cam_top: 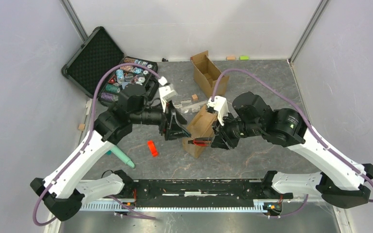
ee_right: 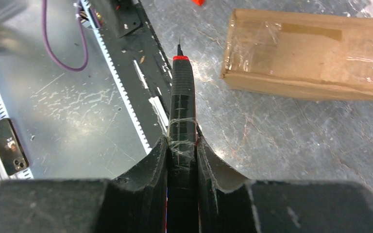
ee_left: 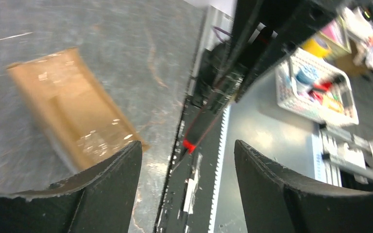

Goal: Unpack the express box

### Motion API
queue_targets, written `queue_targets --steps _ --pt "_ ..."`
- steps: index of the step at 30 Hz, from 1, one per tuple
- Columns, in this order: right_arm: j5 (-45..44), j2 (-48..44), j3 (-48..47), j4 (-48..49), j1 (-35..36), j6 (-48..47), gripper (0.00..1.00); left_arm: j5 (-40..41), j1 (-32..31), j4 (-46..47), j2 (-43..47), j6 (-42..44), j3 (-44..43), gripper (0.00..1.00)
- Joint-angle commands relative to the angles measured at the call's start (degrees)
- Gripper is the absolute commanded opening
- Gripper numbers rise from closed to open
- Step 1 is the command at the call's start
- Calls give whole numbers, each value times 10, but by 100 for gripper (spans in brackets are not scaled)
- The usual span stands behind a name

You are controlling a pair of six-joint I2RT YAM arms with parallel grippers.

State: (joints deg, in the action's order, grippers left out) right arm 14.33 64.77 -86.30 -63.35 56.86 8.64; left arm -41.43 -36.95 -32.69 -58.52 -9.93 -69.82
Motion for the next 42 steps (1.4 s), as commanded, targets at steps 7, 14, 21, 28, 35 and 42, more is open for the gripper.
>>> queue_targets --steps 7,14,21,28,35,42 --pt "66 -32 12 55 0 -5 0 -119 -87 61 -64 73 13 80" --pt "66 -32 16 80 0 2 0 -150 -117 127 -82 54 45 74" --pt "17 -42 32 144 0 26 21 -199 -117 237 -98 3 83 22" --pt "-98 -122 117 357 -11 93 98 -174 -56 530 -67 -212 185 2" --pt "-113 -181 229 553 -60 143 98 -167 -19 667 -54 -323 221 2" --pt "19 -184 312 708 -135 224 95 -155 -15 719 -54 -363 228 2"
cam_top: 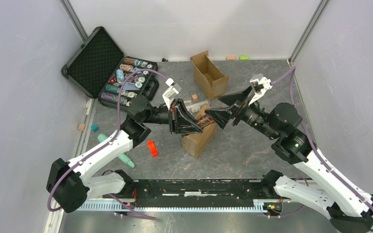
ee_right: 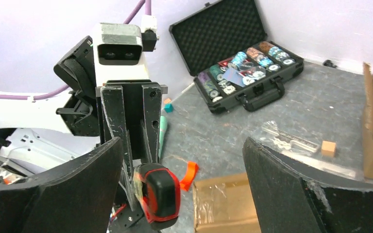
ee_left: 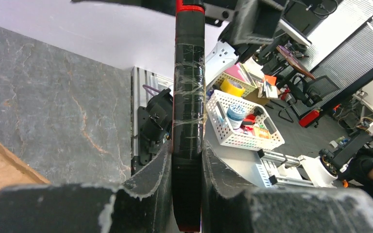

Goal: Unpack the express box

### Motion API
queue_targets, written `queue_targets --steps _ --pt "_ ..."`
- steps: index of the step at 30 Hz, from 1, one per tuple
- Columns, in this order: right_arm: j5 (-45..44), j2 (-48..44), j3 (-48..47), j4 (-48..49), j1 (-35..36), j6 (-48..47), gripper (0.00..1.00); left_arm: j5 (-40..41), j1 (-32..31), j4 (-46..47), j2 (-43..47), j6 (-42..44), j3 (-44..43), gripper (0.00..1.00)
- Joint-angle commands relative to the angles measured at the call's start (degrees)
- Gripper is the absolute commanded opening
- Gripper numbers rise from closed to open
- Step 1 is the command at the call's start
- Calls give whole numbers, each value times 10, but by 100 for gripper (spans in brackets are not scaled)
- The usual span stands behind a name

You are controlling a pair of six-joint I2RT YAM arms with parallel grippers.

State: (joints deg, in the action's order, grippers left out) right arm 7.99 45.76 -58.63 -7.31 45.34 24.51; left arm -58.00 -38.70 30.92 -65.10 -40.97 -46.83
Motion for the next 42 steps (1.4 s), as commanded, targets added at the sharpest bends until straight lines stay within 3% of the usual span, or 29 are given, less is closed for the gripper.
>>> queue_targets --steps 1,4,11,13,17,19,21,22,23,25,30,35,42 --pt "95 9 45 168 -20 76 92 12 2 84 8 -54 -3 2" --pt "133 23 68 230 -20 110 83 23 2 83 -5 -56 -8 2" --pt "158 47 111 322 -20 168 48 31 2 81 -24 -58 -13 2" --pt "162 53 116 335 -21 178 36 41 2 73 -24 -52 -10 2" --pt "161 58 130 353 -20 192 0 50 2 37 -29 -39 -15 2" --pt "150 54 139 347 -20 185 0 51 5 -11 -28 -18 -26 11" --pt "122 42 137 309 -20 150 0 56 14 -68 -22 -2 -33 43" --pt "98 32 136 287 -20 124 0 75 22 -106 -9 11 -31 54" --pt "75 24 137 263 -20 103 0 105 29 -152 7 35 -29 63" --pt "40 4 150 251 -20 72 0 151 46 -213 44 69 -20 72" --pt "35 -8 194 299 -18 48 0 267 92 -379 83 110 -23 68" --pt "7 -1 220 350 20 15 0 263 95 -466 65 122 -23 67" --pt "-55 2 254 417 76 -33 0 255 95 -493 46 130 -10 64"
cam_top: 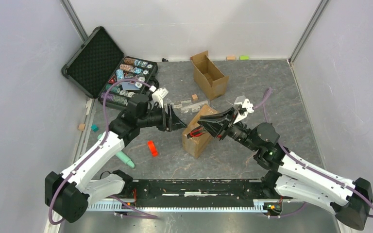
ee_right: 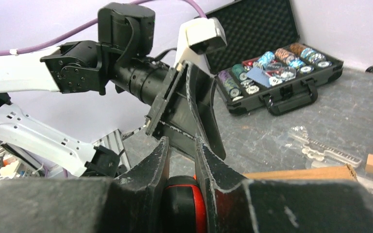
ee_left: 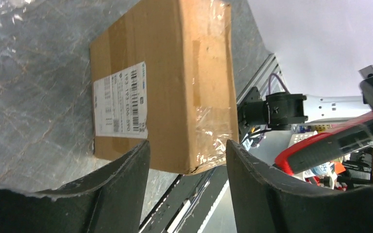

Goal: Unpack the express box

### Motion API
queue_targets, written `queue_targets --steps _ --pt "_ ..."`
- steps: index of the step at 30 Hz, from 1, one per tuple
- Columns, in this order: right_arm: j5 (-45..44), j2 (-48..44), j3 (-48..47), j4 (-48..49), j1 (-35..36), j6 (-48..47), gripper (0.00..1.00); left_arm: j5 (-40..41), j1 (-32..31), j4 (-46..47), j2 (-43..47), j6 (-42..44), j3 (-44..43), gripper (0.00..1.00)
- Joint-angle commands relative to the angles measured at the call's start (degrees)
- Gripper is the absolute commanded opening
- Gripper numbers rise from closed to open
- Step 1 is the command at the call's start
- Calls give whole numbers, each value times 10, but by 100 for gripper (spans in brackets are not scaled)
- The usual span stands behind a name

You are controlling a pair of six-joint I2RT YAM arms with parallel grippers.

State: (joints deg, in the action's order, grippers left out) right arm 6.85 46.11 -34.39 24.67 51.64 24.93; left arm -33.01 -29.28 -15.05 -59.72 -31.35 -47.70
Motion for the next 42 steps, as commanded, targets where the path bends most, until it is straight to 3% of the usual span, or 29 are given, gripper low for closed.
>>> queue_targets --steps 1,11,33,42 --pt "-50 -2 18 107 17 -41 0 8 0 -34 -9 35 0 64" --pt "-76 18 44 156 25 -70 0 18 1 -48 -30 49 -2 52" --pt "-74 37 65 162 35 -55 0 7 0 -39 -39 45 7 38" --pt "-83 39 62 169 39 -48 0 -1 0 -33 -40 40 9 26"
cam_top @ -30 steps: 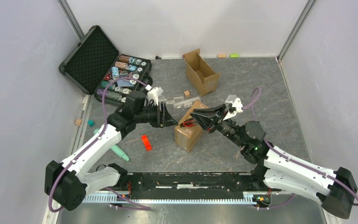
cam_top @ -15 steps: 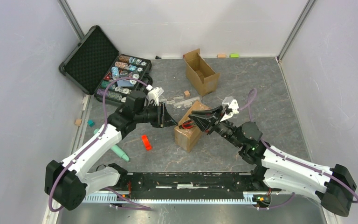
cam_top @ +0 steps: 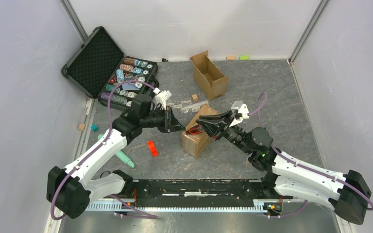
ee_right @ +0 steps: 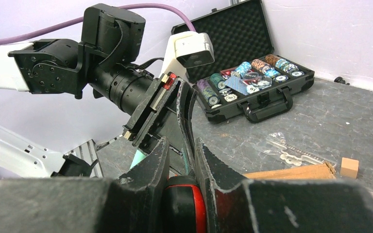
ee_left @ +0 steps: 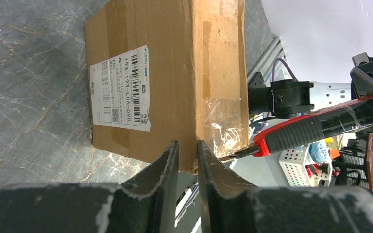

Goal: Unpack the express box

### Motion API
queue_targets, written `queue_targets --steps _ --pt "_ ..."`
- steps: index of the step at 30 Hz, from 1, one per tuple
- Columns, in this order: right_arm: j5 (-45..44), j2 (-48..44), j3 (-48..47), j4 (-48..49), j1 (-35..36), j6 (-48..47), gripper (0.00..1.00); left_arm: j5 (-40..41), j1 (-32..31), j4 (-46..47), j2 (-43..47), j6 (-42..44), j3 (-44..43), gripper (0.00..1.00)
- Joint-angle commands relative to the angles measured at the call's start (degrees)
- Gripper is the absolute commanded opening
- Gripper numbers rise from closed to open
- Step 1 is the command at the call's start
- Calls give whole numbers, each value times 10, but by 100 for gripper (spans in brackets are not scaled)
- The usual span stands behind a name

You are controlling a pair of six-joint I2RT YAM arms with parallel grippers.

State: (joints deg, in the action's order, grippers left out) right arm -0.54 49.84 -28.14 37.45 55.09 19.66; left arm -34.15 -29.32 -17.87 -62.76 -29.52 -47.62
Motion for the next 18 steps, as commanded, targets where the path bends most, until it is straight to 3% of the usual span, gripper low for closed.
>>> queue_targets --steps 1,7,18 --pt "-8 5 -2 41 6 5 0 9 0 -4 -10 22 8 25" --pt "-9 12 -8 24 8 -3 0 8 0 -7 -13 27 10 18" --pt "23 -5 -80 -147 10 -20 0 56 0 -64 -56 97 -38 5"
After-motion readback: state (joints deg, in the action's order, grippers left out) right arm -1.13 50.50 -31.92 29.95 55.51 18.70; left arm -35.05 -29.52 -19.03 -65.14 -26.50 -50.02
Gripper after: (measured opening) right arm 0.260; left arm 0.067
